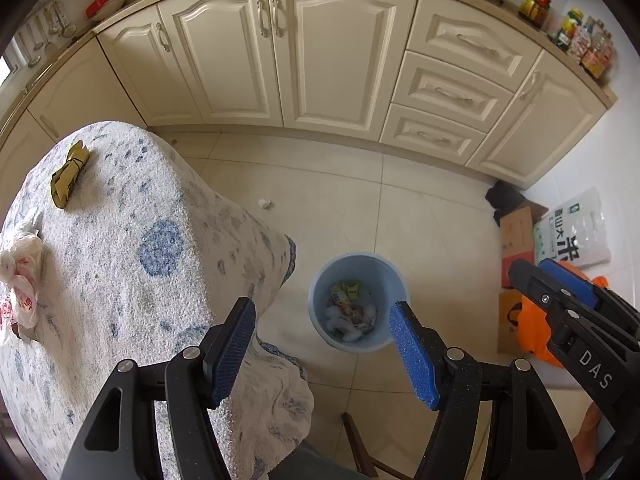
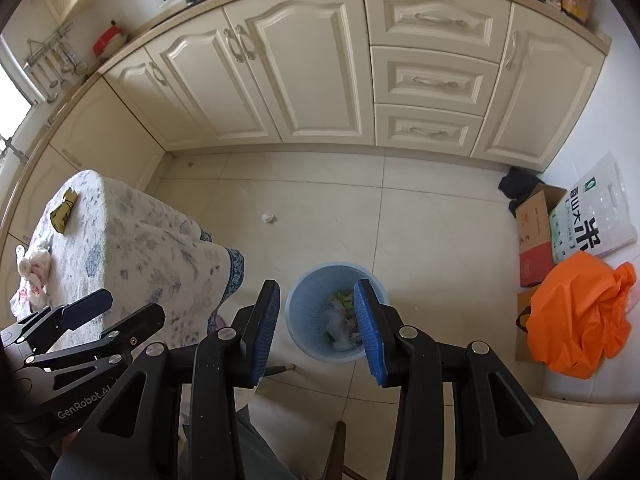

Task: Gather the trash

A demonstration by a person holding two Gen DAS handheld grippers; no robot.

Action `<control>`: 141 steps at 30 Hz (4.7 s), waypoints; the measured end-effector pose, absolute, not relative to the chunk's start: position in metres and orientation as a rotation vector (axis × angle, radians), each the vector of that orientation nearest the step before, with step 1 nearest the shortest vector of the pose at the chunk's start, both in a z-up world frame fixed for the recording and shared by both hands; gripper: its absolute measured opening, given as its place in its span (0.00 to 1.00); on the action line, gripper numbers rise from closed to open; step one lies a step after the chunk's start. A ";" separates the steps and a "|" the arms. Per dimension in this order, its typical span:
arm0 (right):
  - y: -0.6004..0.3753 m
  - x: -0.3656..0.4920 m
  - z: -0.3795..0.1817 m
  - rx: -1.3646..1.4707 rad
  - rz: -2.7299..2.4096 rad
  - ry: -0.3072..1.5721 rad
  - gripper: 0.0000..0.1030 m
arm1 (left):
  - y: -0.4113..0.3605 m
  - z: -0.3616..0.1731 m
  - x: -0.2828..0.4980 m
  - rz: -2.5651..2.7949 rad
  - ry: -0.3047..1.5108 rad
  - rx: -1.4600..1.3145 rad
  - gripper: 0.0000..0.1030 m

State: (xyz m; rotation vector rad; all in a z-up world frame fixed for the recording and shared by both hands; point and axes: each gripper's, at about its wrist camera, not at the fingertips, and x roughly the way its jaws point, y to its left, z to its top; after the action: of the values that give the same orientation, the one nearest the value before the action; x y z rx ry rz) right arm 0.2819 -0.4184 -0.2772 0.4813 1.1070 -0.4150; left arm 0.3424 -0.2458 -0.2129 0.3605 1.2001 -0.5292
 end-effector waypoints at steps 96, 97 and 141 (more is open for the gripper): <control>-0.036 0.444 -0.280 0.111 0.102 1.051 0.86 | 0.201 -0.177 0.364 0.026 1.144 -0.086 0.93; -0.035 0.450 -0.284 0.113 0.116 1.070 0.79 | 0.201 -0.180 0.369 0.024 1.147 -0.086 0.93; -0.068 0.495 -0.294 0.105 0.266 1.100 0.22 | 0.140 -0.216 0.496 0.016 1.184 -0.073 0.14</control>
State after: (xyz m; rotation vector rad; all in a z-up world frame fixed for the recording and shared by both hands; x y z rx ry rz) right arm 0.4950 -0.0679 -0.2944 0.1046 1.1004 0.2665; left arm 0.4962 0.1402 -0.2162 -0.0734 1.1835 0.0158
